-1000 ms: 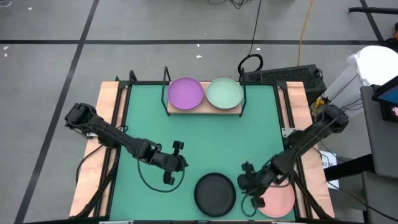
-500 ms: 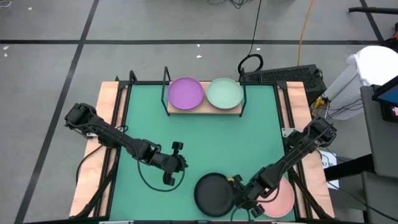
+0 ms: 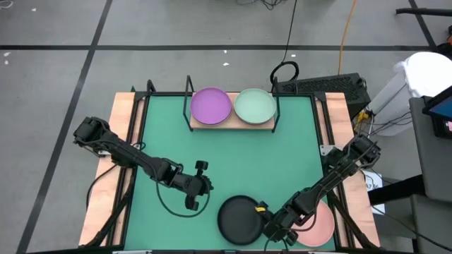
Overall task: Place and stack plates onto a shelf
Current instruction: Stack the black plate on top of the light green plate on the shelf
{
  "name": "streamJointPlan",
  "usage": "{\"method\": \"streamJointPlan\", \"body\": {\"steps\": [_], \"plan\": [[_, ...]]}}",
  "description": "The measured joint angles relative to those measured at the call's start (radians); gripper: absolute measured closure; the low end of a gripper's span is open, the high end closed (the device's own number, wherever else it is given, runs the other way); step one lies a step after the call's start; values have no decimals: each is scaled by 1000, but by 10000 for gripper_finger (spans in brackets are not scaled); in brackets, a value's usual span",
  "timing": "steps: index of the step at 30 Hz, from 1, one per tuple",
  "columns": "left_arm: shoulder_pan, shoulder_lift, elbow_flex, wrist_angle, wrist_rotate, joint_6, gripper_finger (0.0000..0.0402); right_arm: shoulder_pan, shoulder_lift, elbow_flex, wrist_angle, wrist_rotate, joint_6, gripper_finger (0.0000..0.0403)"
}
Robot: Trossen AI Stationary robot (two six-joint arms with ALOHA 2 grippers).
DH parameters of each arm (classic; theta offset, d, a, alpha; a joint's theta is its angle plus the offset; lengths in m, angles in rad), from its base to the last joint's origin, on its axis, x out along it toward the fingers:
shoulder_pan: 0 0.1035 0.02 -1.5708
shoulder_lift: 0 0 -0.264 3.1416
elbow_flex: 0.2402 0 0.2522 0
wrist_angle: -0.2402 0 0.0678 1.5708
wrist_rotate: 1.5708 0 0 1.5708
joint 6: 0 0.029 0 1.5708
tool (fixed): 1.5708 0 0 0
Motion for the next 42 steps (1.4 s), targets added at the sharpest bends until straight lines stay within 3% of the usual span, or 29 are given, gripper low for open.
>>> {"method": "streamJointPlan", "body": {"steps": [15,19,28,36,42], "plan": [[0,0,0,0,0,-2,398,-21,56,-13,19,66,-228,271],[0,0,0,0,0,-3,398,-21,61,-13,22,105,-272,294],[0,0,0,0,0,1,398,-21,56,-13,8,104,-298,394],[0,0,0,0,0,1,398,-21,41,-13,5,116,-313,400],[0,0,0,0,0,1,398,-21,-15,-13,-22,187,-315,401]]}}
